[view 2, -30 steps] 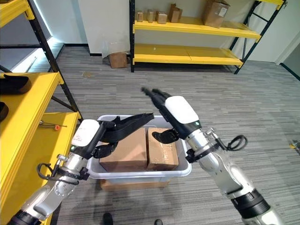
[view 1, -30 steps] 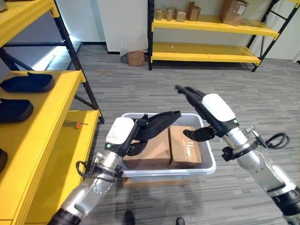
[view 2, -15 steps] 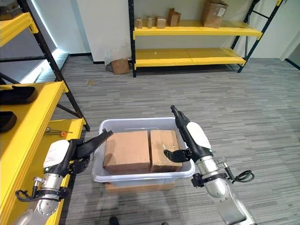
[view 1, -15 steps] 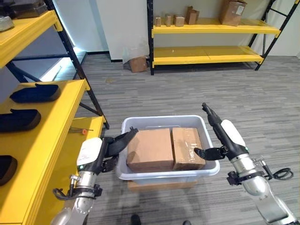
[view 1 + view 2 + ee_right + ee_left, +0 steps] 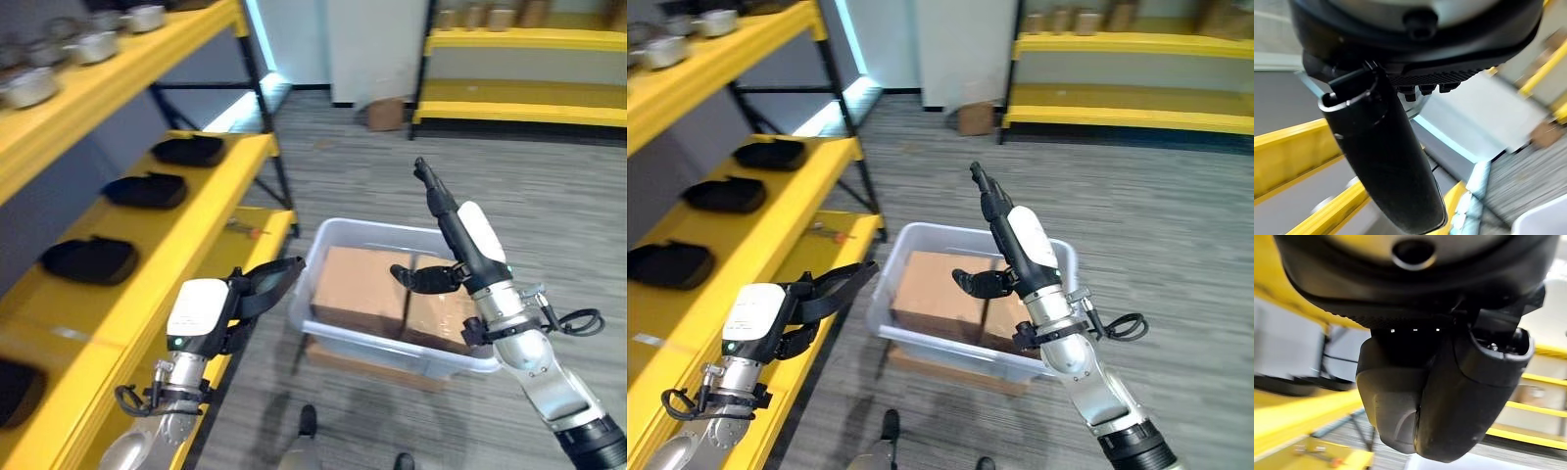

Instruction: Move parts from the plastic box to the shelf.

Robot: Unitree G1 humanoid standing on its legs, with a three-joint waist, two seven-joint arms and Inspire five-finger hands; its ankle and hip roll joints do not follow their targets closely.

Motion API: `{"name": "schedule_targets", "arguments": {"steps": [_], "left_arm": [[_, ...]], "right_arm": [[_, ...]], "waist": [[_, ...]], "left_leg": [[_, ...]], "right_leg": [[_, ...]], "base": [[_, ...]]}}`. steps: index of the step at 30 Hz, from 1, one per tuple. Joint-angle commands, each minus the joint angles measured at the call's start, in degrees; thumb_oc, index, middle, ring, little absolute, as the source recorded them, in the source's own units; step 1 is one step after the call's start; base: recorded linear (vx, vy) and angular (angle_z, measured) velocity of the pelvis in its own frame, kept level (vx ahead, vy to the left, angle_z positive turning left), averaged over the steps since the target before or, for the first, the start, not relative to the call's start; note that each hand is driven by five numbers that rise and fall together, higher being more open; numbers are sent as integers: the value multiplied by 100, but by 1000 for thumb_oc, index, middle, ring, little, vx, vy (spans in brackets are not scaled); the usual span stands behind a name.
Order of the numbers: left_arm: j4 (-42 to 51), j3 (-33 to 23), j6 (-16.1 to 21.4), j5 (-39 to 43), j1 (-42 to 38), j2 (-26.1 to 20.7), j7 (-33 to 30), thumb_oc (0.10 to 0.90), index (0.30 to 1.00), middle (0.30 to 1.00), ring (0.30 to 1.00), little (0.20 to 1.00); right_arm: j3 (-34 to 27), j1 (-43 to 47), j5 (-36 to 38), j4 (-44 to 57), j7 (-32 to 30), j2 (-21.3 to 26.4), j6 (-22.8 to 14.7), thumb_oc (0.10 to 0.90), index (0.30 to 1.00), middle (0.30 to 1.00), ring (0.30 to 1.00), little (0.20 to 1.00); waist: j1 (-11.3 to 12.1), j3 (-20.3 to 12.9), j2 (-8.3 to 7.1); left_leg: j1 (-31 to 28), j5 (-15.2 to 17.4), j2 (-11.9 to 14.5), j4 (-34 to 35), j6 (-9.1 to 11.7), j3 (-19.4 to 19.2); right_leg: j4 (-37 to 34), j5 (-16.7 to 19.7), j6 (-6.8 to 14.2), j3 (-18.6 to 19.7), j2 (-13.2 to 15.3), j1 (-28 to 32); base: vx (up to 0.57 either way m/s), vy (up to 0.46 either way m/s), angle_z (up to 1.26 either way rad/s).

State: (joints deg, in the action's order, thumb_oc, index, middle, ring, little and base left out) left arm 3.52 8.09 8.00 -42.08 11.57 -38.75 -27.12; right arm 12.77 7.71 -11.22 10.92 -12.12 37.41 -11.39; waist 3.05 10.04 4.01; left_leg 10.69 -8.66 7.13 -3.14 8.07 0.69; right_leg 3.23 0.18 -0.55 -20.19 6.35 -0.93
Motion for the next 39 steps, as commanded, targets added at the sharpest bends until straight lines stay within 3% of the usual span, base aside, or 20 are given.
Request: {"name": "schedule_targets", "arguments": {"steps": [1, 2, 4, 6, 7, 9, 12, 18, 22, 25, 27, 30, 32, 33, 35, 36, 39], "left_arm": [[776, -606, 280, -293, -1079, -225, -822, 400, 300, 300, 300, 300], [813, -600, 268, -393, -1146, -259, -862, 400, 300, 300, 300, 300], [872, -601, 246, -462, -1204, -295, -885, 400, 300, 300, 300, 300], [907, -558, 278, -582, -1289, -382, -902, 400, 300, 300, 300, 300], [971, -559, 263, -725, -1321, -458, -957, 400, 300, 300, 300, 300], [1022, -560, 241, -825, -1396, -538, -998, 400, 300, 300, 300, 300], [1274, -737, 143, -928, -1464, -641, -1182, 400, 300, 300, 300, 300], [1467, -1034, -22, -1028, -1399, -662, -1418, 400, 300, 300, 300, 300], [1550, -1268, -185, -1157, -1290, -633, -1592, 400, 300, 300, 300, 300], [1545, -1358, -293, -1207, -1217, -608, -1659, 400, 300, 300, 300, 300], [1473, -1347, -357, -1153, -1172, -547, -1662, 400, 300, 300, 300, 300], [1421, -1389, -353, -1125, -1061, -459, -1687, 400, 300, 300, 300, 300], [1282, -1318, -372, -1061, -1063, -392, -1619, 400, 300, 300, 300, 300], [1281, -1314, -372, -1061, -1066, -392, -1617, 400, 300, 300, 300, 300], [1186, -1273, -394, -1053, -1093, -333, -1566, 400, 300, 300, 300, 300], [1121, -1230, -387, -1048, -1132, -271, -1560, 400, 300, 300, 300, 300], [1140, -1231, -326, -1012, -1046, -158, -1515, 400, 300, 300, 300, 300]], "right_arm": [[-234, 505, 22, 403, -460, -70, -538, 900, 1000, 1000, 1000, 1000], [-206, 467, 9, 419, -447, -105, -551, 900, 1000, 1000, 1000, 1000], [-250, 413, -3, 451, -442, -142, -539, 900, 1000, 1000, 1000, 1000], [-291, 368, -29, 413, -471, -208, -514, 900, 1000, 1000, 1000, 1000], [-346, 323, -81, 406, -489, -234, -522, 900, 1000, 1000, 1000, 1000], [-384, 240, -142, 400, -501, -280, -527, 900, 1000, 1000, 1000, 1000], [-385, 172, -265, 388, -496, -431, -486, 900, 1000, 1000, 1000, 1000], [-299, 136, -403, 320, -408, -580, -413, 900, 1000, 1000, 1000, 1000], [-406, -105, -569, 292, -387, -713, -346, 900, 1000, 1000, 1000, 1000], [-422, -183, -622, 240, -411, -792, -301, 900, 1000, 1000, 1000, 1000], [-361, -195, -725, 210, -416, -824, -274, 900, 1000, 1000, 1000, 1000], [-359, -267, -679, 203, -335, -784, -335, 900, 1000, 1000, 1000, 1000], [-445, -461, -610, 187, -283, -701, -409, 900, 1000, 1000, 1000, 1000], [-448, -463, -608, 187, -281, -700, -410, 900, 1000, 1000, 1000, 1000], [-525, -567, -583, 195, -293, -629, -476, 900, 1000, 1000, 1000, 1000], [-579, -635, -554, 206, -309, -607, -515, 900, 1000, 1000, 1000, 1000], [-649, -663, -542, 225, -301, -579, -500, 900, 1000, 1000, 1000, 1000]], "waist": [[-466, -186, -320], [-496, -252, -356], [-555, -314, -378], [-631, -435, -327], [-654, -552, -290], [-609, -617, -262], [-518, -687, -354], [-368, -694, -499], [-244, -732, -636], [-224, -717, -680], [-286, -572, -673], [-305, -566, -658], [-393, -637, -729], [-397, -661, -726], [-484, -727, -794], [-481, -756, -842], [-476, -815, -841]], "left_leg": [[-694, 340, 444, -494, -170, -238], [-869, 652, 467, -895, -186, -392], [-1056, 823, 506, -996, -197, -526], [-1472, 1056, 529, -630, -203, -690], [-1577, 1177, 401, -73, -258, -815], [-1636, 1155, 285, 289, -290, -785], [-1682, 1155, -85, 576, -486, -675], [-1650, 1269, -504, 563, -739, -548], [-1687, 1294, -838, 620, -904, -449], [-1754, 1258, -974, 705, -986, -379], [-1758, 1146, -1001, 747, -1096, -203], [-1709, 1075, -1047, 728, -1168, -80], [-1523, 891, -1163, 685, -1177, 221], [-1525, 912, -1159, 699, -1174, 239], [-1369, 781, -1264, 670, -1144, 450], [-1236, 724, -1371, 623, -1100, 671], [-1228, 678, -1398, 705, -1092, 764]], "right_leg": [[161, -2, 470, 363, 238, -328], [175, 27, 458, 259, 333, -355], [194, 81, 463, 110, 418, -374], [227, 92, 569, -47, 454, -375], [193, 181, 664, -55, 497, -356], [153, 294, 765, -80, 561, -365], [24, 643, 941, -68, 796, -421], [-9, 891, 1131, 4, 1117, -436], [28, 1196, 1325, -32, 1482, -359], [129, 1252, 1351, 3, 1603, -359], [665, 1058, 1183, 715, 1254, -564], [889, 335, 901, 1108, 468, -547], [953, -41, 656, 1484, -290, -524], [941, -69, 661, 1487, -295, -519], [693, -106, 542, 1924, -696, -474], [427, -29, 494, 2108, -762, -408], [185, 73, 491, 2026, -760, -277]], "base": [[-142, 21, 72], [-98, 43, 85], [-95, 83, 79], [18, 167, 69], [46, 160, 53], [-37, 243, 35], [-57, 287, 29], [-48, 217, 5], [-7, 218, 11], [-14, 147, 23], [-72, 206, 50], [-16, 91, 35], [-10, 37, 38], [-16, 11, 119], [-10, -10, 115], [6, -12, 40], [22, -49, 48]]}}
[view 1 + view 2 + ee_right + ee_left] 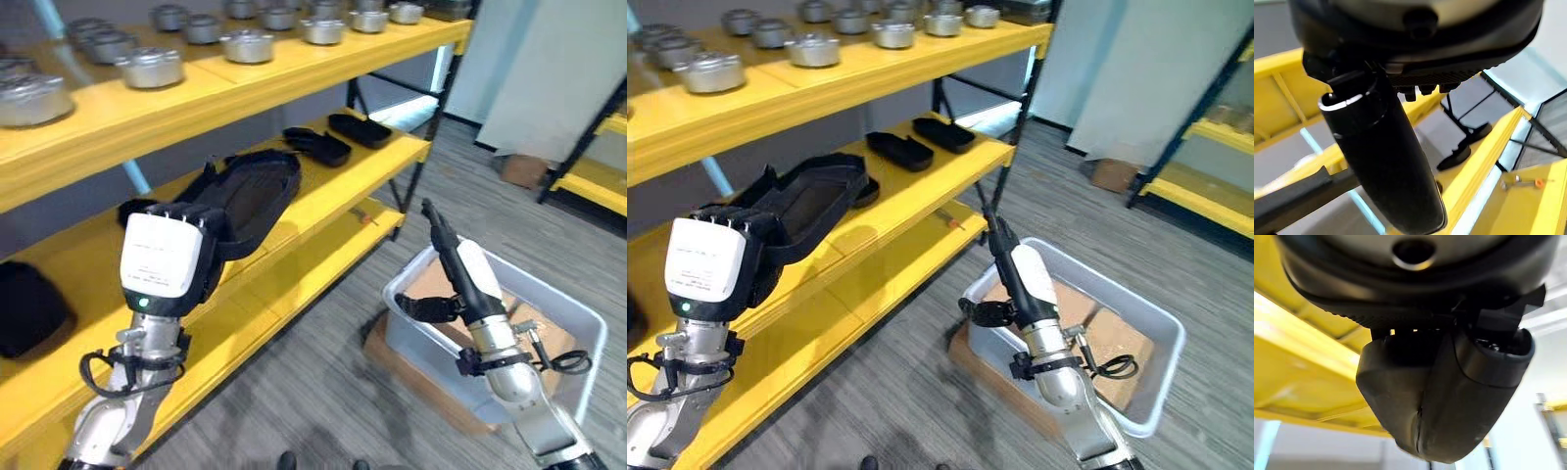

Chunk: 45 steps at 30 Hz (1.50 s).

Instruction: Move parts from the plastic box to the shelf.

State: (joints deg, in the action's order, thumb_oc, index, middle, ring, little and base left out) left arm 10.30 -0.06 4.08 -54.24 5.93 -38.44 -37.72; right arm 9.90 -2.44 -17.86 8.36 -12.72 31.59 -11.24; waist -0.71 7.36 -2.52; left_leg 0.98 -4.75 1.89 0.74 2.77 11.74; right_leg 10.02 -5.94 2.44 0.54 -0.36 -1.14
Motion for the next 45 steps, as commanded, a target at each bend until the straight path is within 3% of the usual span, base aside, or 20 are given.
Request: {"name": "schedule_targets", "arguments": {"steps": [1, 11, 15, 16, 18, 19, 21, 22, 23, 24, 25, 27, 30, 32, 39, 42, 43, 45], "left_arm": [[483, -455, 90, 244, -409, -151, -456, 400, 300, 300, 300, 300], [534, -825, 144, 457, 215, 1, -433, 400, 300, 300, 300, 300], [448, -814, 105, 478, 136, 18, -491, 400, 300, 300, 300, 300], [404, -752, 101, 513, -5, 18, -522, 400, 300, 300, 300, 300], [384, -680, 128, 579, -216, 22, -574, 400, 300, 300, 300, 300], [382, -656, 161, 600, -278, 9, -624, 400, 300, 300, 300, 300], [357, -650, 211, 671, -275, 3, -686, 400, 300, 300, 300, 300], [357, -650, 211, 672, -274, 2, -686, 400, 300, 300, 300, 300], [336, -677, 250, 864, -259, 70, -712, 400, 300, 300, 300, 300], [329, -683, 253, 908, -255, 87, -719, 400, 300, 300, 300, 300], [337, -650, 274, 952, -260, 96, -697, 400, 300, 300, 300, 300], [315, -608, 285, 962, -263, 106, -675, 400, 300, 300, 300, 300], [307, -572, 285, 917, -255, 129, -656, 400, 300, 300, 300, 300], [328, -500, 325, 933, -284, 86, -609, 400, 300, 300, 300, 300], [313, -527, 205, 841, -318, -130, -647, 400, 300, 300, 300, 300], [341, -628, 69, 753, -270, -172, -703, 400, 300, 300, 300, 300], [351, -626, 21, 681, -278, -186, -698, 400, 300, 300, 300, 300], [356, -646, -55, 627, -268, -202, -700, 400, 300, 300, 300, 300]], "right_arm": [[-382, 324, 168, 492, -239, 10, -524, 900, 1000, 1000, 1000, 1000], [-442, 274, 473, 516, -154, -7, -556, 900, 1000, 1000, 1000, 1000], [-469, 388, 515, 570, -267, 13, -623, 900, 1000, 1000, 1000, 1000], [-504, 453, 498, 591, -322, 70, -636, 900, 1000, 1000, 1000, 1000], [-511, 574, 424, 605, -423, 141, -614, 900, 1000, 1000, 1000, 1000], [-471, 625, 385, 611, -459, 152, -603, 900, 1000, 1000, 1000, 1000], [-458, 632, 411, 622, -470, 145, -591, 900, 1000, 1000, 1000, 1000], [-458, 631, 411, 623, -470, 145, -591, 900, 1000, 1000, 1000, 1000], [-526, 522, 527, 636, -470, 172, -569, 900, 1000, 1000, 1000, 1000], [-546, 472, 536, 636, -481, 188, -561, 900, 1000, 1000, 1000, 1000], [-604, 376, 556, 649, -490, 246, -539, 900, 1000, 1000, 1000, 1000], [-638, 326, 575, 665, -479, 269, -537, 900, 1000, 1000, 1000, 1000], [-730, 232, 491, 690, -495, 234, -542, 900, 1000, 1000, 1000, 1000], [-749, 202, 458, 691, -483, 177, -502, 900, 1000, 1000, 1000, 1000], [-568, 308, 331, 637, -412, -158, -378, 900, 1000, 1000, 1000, 1000], [-455, 385, 184, 581, -406, -337, -299, 900, 1000, 1000, 1000, 1000], [-387, 439, 77, 552, -431, -400, -246, 900, 1000, 1000, 1000, 1000], [-311, 520, 2, 516, -466, -465, -212, 900, 1000, 1000, 1000, 1000]], "waist": [[-109, -591, -165], [92, -641, -174], [176, -435, -180], [122, -305, -183], [-10, -204, -208], [-17, -182, -232], [8, -202, -274], [6, -201, -272], [-65, -265, -276], [-108, -284, -215], [-162, -324, -45], [-183, -346, 45], [-189, -437, 191], [-145, -463, 182], [21, -486, -128], [113, -507, -305], [163, -503, -327], [252, -462, -302]], "left_leg": [[-262, 264, -855, 361, -542, -335], [-246, 301, -707, 252, -383, -300], [89, 376, -795, -392, -265, -302], [279, 500, -731, -742, -161, -527], [337, 647, -323, -955, -125, -1243], [324, 715, -96, -1034, -101, -1405], [256, 736, 253, -1087, -24, -1349], [254, 737, 256, -1087, -21, -1345], [122, 300, 1143, -884, 121, -1357], [52, 28, 1425, -674, 210, -1406], [-33, -621, 1889, -139, 452, -1471], [-88, -873, 2007, 106, 573, -1479], [-224, -523, 1856, 356, 642, -1574], [-241, -307, 1621, 288, 602, -1517], [-295, 373, 768, 71, 191, -1541], [-363, 628, 228, 68, -117, -1573], [-442, 684, -5, 152, -225, -1607], [-558, 687, -135, 291, -349, -1689]], "right_leg": [[-680, 732, 198, -103, -79, -172], [-1373, 907, 172, -497, 13, 283], [-1354, 900, 147, -696, 116, 303], [-1296, 834, 143, -846, 192, 310], [-1169, 838, 156, -1010, 335, 230], [-1142, 851, 158, -1023, 396, 199], [-1115, 841, 178, -1026, 487, 191], [-1114, 839, 176, -1029, 483, 193], [-1000, 742, 268, -1181, 731, 167], [-924, 687, 294, -1255, 762, 142], [-753, 575, 389, -1348, 849, 86], [-645, 529, 424, -1401, 888, 49], [-530, 525, 554, -1453, 1057, 80], [-554, 616, 615, -1473, 1232, 176], [-595, 1030, 974, -1358, 1913, 294], [-554, 1442, 1144, -1185, 2320, 203], [-471, 1820, 1186, -1198, 2547, 130], [-191, 1774, 1096, -1418, 2656, -11]], "base": [[46, -72, 29], [21, -68, 19], [-62, -27, 26], [-151, 38, 55], [-121, 57, 101], [-49, 55, 129], [-22, 58, 52], [26, 216, 9], [35, 273, 44], [67, 499, 74], [42, 299, 67], [44, 234, 38], [87, 269, 16], [101, 287, 43], [71, 278, 18], [64, 378, 8], [30, 358, -5], [-18, 299, -43]]}}
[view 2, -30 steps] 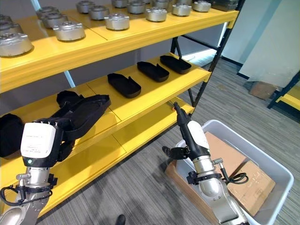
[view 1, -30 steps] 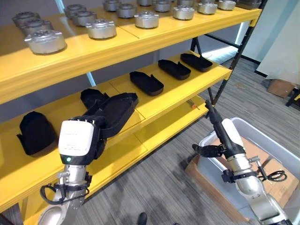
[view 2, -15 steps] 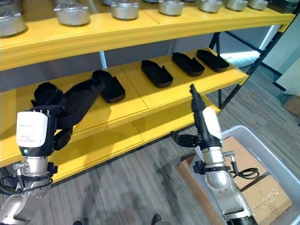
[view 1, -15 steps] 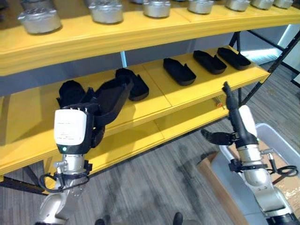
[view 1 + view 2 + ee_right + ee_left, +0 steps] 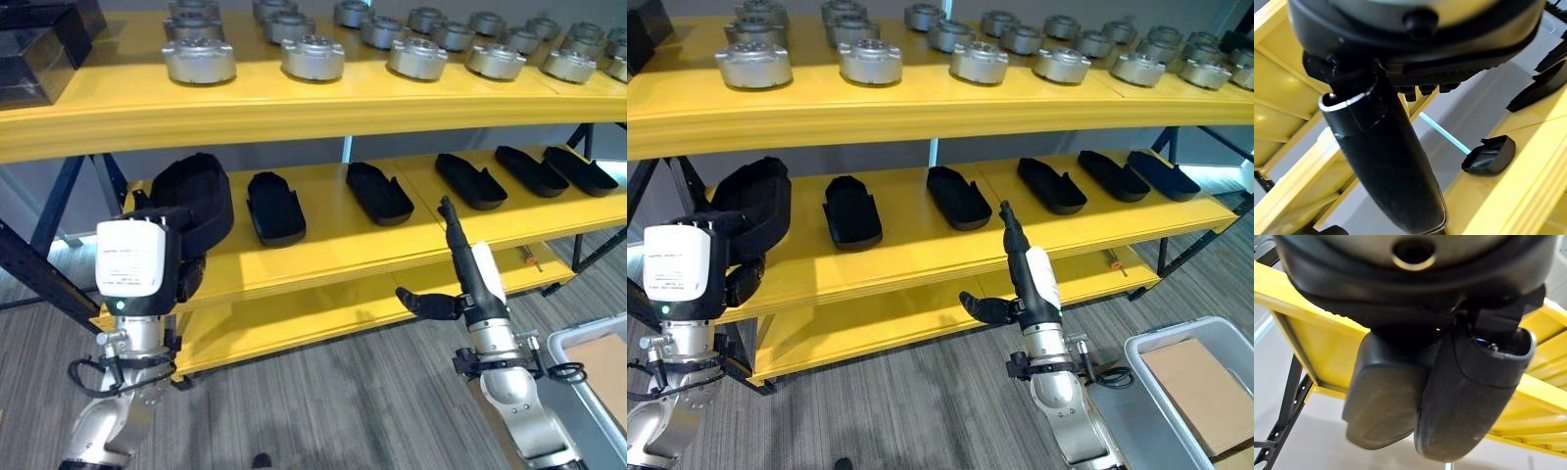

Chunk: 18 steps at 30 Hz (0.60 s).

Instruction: Move parts from the plastic box to the shelf.

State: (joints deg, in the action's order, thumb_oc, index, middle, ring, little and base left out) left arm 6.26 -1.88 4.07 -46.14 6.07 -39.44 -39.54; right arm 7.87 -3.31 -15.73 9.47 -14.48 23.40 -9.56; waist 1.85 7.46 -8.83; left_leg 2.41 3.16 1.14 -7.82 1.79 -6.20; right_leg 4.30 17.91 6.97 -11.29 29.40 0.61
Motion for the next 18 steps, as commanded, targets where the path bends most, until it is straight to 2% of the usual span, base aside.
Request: {"name": "schedule_targets", "arguments": {"steps": [1, 2, 3, 4, 6, 8, 9, 10, 11, 12, 14, 15, 16, 17, 18], "left_arm": [[745, -449, -78, -201, -321, -111, -495, 400, 300, 300, 300, 300], [708, -425, -76, -242, -341, -92, -409, 400, 300, 300, 300, 300], [639, -361, -22, -156, -315, -9, -322, 400, 300, 300, 300, 300], [577, -284, -52, -136, -355, 63, -264, 400, 300, 300, 300, 300], [555, -127, 34, -177, -415, 160, -186, 400, 300, 300, 300, 300], [721, -118, 150, -130, -223, 289, -152, 400, 300, 300, 300, 300], [734, -97, 185, -94, -190, 283, -106, 400, 300, 300, 300, 300], [756, -104, 211, -62, -174, 268, -81, 400, 300, 300, 300, 300], [818, -75, 227, -40, -323, 239, -76, 400, 300, 300, 300, 300], [827, -68, 235, -22, -388, 241, -79, 400, 300, 300, 300, 300], [832, -16, 251, 2, -471, 279, -89, 400, 300, 300, 300, 300], [769, -4, 206, 7, -507, 275, -68, 400, 300, 300, 300, 300], [726, 36, 196, 3, -547, 279, -63, 400, 300, 300, 300, 300], [617, 72, 98, -89, -580, 344, -33, 400, 300, 300, 300, 300], [583, 74, 79, -125, -589, 364, -9, 400, 300, 300, 300, 300]], "right_arm": [[-44, 691, -240, 369, -305, 336, -376, 900, 1000, 1000, 1000, 1000], [-64, 610, -250, 330, -220, 360, -403, 900, 1000, 1000, 1000, 1000], [-110, 526, -122, 343, -189, 451, -503, 900, 1000, 1000, 1000, 1000], [-137, 469, -61, 352, -221, 544, -591, 900, 1000, 1000, 1000, 1000], [-208, 343, -43, 408, -155, 665, -604, 900, 1000, 1000, 1000, 1000], [-384, 153, 62, 513, -147, 766, -647, 900, 1000, 1000, 1000, 1000], [-404, 166, 124, 523, -154, 773, -668, 900, 1000, 1000, 1000, 1000], [-434, 176, 178, 564, -143, 820, -701, 900, 1000, 1000, 1000, 1000], [-510, 219, 193, 615, -199, 971, -755, 900, 1000, 1000, 1000, 1000], [-532, 231, 191, 617, -226, 995, -752, 900, 1000, 1000, 1000, 1000], [-578, 151, 154, 608, -321, 1029, -696, 900, 1000, 1000, 1000, 1000], [-632, 30, 169, 650, -334, 1028, -675, 900, 1000, 1000, 1000, 1000], [-620, 18, 166, 653, -342, 1052, -663, 900, 1000, 1000, 1000, 1000], [-688, -103, 103, 648, -331, 1100, -661, 900, 1000, 1000, 1000, 1000], [-755, -193, 75, 678, -343, 1093, -673, 900, 1000, 1000, 1000, 1000]], "waist": [[46, -426, 359], [-124, -365, 404], [-220, -362, 394], [-317, -374, 371], [-359, -404, 367], [-365, -499, 405], [-365, -503, 410], [-350, -430, 409], [-376, -206, 373], [-411, -155, 372], [-506, -162, 371], [-573, -210, 436], [-580, -224, 492], [-675, -350, 738], [-729, -387, 791]], "left_leg": [[-743, -116, -94, 1208, -302, 58], [-791, -173, -146, 1273, -365, 182], [-711, -279, -212, 1270, -398, 233], [-634, -296, -262, 1247, -377, 317], [-580, -309, -281, 1183, -289, 457], [-510, -316, -192, 1047, -184, 494], [-485, -229, -129, 907, -139, 536], [-373, -161, -98, 635, -85, 558], [63, -24, -39, -312, 148, 432], [209, -36, 137, -581, 216, 340], [56, -282, 995, -478, 322, 58], [-113, -703, 1487, -144, 447, 1], [-151, -992, 1689, 100, 519, 64], [-390, -1092, 1713, 791, 639, 107], [-456, -1101, 1737, 950, 708, -75]], "right_leg": [[645, -639, 564, -412, -311, -266], [909, -1338, 324, -11, -1231, -411], [779, -1757, -9, 336, -2294, -656], [369, -1822, -189, 630, -2735, -639], [25, -1714, -238, 800, -2797, -407], [-450, -1506, -231, 589, -2811, -155], [-565, -1526, -243, 574, -2822, -48], [-633, -1509, -278, 505, -2812, 34], [-670, -1491, -352, 341, -2724, 79], [-660, -1498, -384, 287, -2720, 73], [-641, -1565, -383, 213, -2633, 152], [-603, -1660, -320, 143, -2579, 167], [-586, -1699, -278, 128, -2553, 173], [-634, -1766, -187, 70, -2582, 213], [-646, -1772, -185, 23, -2574, 237]], "base": [[1, 328, -69], [39, 274, -36], [83, 172, 22], [57, 18, 82], [57, -126, 102], [128, -235, 42], [151, -243, 18], [11, -274, 31], [-87, -212, 44], [-83, -129, 61], [56, 44, 68], [106, 132, 21], [177, 190, 3], [159, 152, 17], [162, 148, 18]]}}
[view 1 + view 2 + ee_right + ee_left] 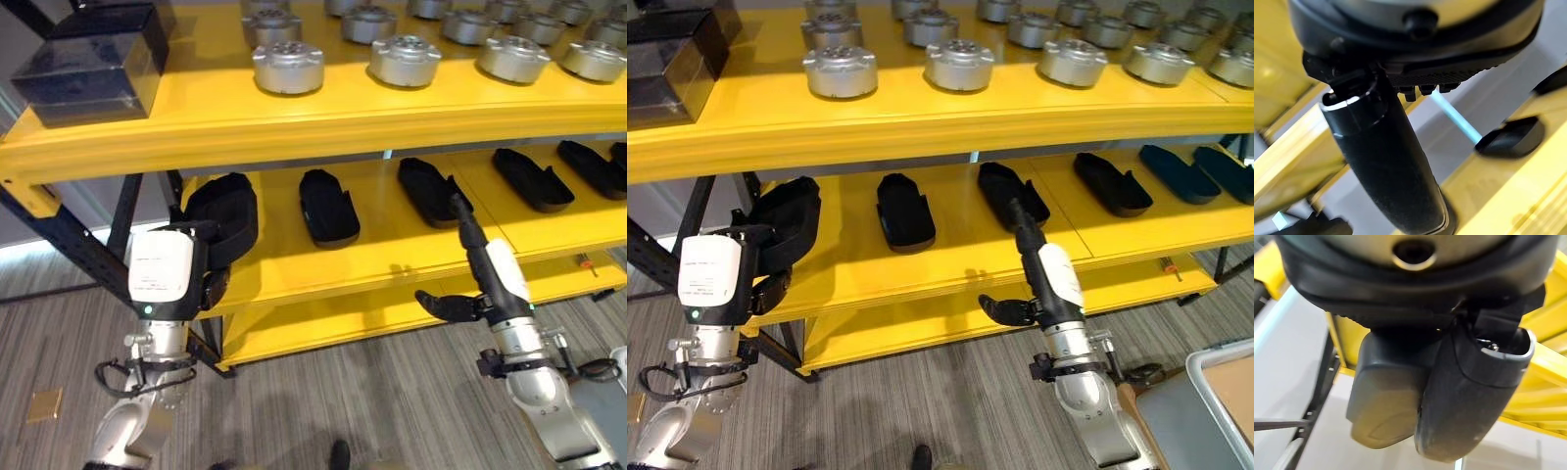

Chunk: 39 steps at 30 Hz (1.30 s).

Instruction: Move parts from the plastic box to the shelf.

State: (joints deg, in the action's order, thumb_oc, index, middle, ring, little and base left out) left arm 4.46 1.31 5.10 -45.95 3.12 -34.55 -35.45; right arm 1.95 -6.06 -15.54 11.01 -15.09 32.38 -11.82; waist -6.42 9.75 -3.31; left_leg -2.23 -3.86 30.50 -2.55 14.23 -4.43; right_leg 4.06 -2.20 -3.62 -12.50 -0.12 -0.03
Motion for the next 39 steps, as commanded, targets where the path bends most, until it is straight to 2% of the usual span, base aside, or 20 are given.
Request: {"name": "schedule_targets", "arguments": {"steps": [1, 2, 5, 8, 12, 16, 21, 29, 39], "left_arm": [[746, -228, -28, -186, -298, -125, -380, 400, 300, 300, 300, 300], [673, -201, -59, -221, -312, -141, -363, 400, 300, 300, 300, 300], [491, -112, -171, -284, -435, -205, -284, 400, 300, 300, 300, 300], [234, 38, -365, -414, -635, -223, -222, 400, 300, 300, 300, 300], [-153, 207, -667, -512, -842, -79, -54, 400, 300, 300, 300, 300], [-1045, 447, -1160, -542, -1470, 64, 77, 400, 300, 300, 300, 300], [-2079, 782, -1568, -516, -2222, 140, 240, 400, 300, 300, 300, 300], [-2570, 971, -1733, -456, -2897, 109, 217, 400, 300, 300, 300, 300], [-3332, 1406, -1617, -586, -3310, -485, 187, 400, 300, 300, 300, 300]], "right_arm": [[-188, 29, 38, 530, -267, 174, -434, 900, 1000, 1000, 1000, 1000], [-185, -46, 58, 568, -247, 86, -434, 900, 1000, 1000, 1000, 1000], [-62, -36, 19, 583, -177, 12, -378, 900, 1000, 1000, 1000, 1000], [6, 6, 12, 615, -114, 4, -347, 900, 1000, 1000, 1000, 1000], [53, 12, -37, 664, -37, 30, -293, 900, 1000, 1000, 1000, 1000], [209, 266, -75, 634, -3, 127, -186, 900, 1000, 1000, 1000, 1000], [334, 387, -7, 740, 95, 236, -200, 900, 1000, 1000, 1000, 1000], [437, 423, 60, 899, 194, 342, -231, 900, 1000, 1000, 1000, 1000], [558, 481, 164, 913, 160, 404, -412, 900, 1000, 1000, 1000, 1000]], "waist": [[86, -632, 280], [103, -662, 265], [111, -630, 160], [88, -555, 85], [15, -379, 67], [-104, -128, 59], [-241, 134, 29], [-353, 342, -75], [-393, 492, -117]], "left_leg": [[-64, -410, -1237, 519, -496, -293], [-250, -380, -1330, 713, -496, -380], [-321, -211, -1476, 734, -535, -537], [-293, -144, -1534, 749, -563, -614], [-168, -145, -1567, 755, -566, -658], [52, -207, -1551, 753, -573, -704], [269, -272, -1561, 723, -572, -817], [449, -312, -1557, 682, -559, -931], [468, -263, -1543, 599, -559, -1003]], "right_leg": [[-622, 247, 858, 130, 381, 312], [-679, 285, 863, 118, 416, 393], [-753, 357, 937, 164, 493, 415], [-760, 402, 990, 239, 523, 311], [-741, 454, 1021, 301, 545, 116], [-670, 543, 1042, 398, 550, -229], [-540, 608, 1057, 537, 561, -617], [-440, 664, 1071, 682, 574, -937], [-318, 623, 1091, 759, 557, -1050]], "base": [[158, 135, 30], [156, 122, 41], [105, 85, 5], [21, 34, -7], [-42, 20, -14], [-94, 13, -6], [-112, 24, -18], [-41, 1, -9], [5, -1, -1]]}}
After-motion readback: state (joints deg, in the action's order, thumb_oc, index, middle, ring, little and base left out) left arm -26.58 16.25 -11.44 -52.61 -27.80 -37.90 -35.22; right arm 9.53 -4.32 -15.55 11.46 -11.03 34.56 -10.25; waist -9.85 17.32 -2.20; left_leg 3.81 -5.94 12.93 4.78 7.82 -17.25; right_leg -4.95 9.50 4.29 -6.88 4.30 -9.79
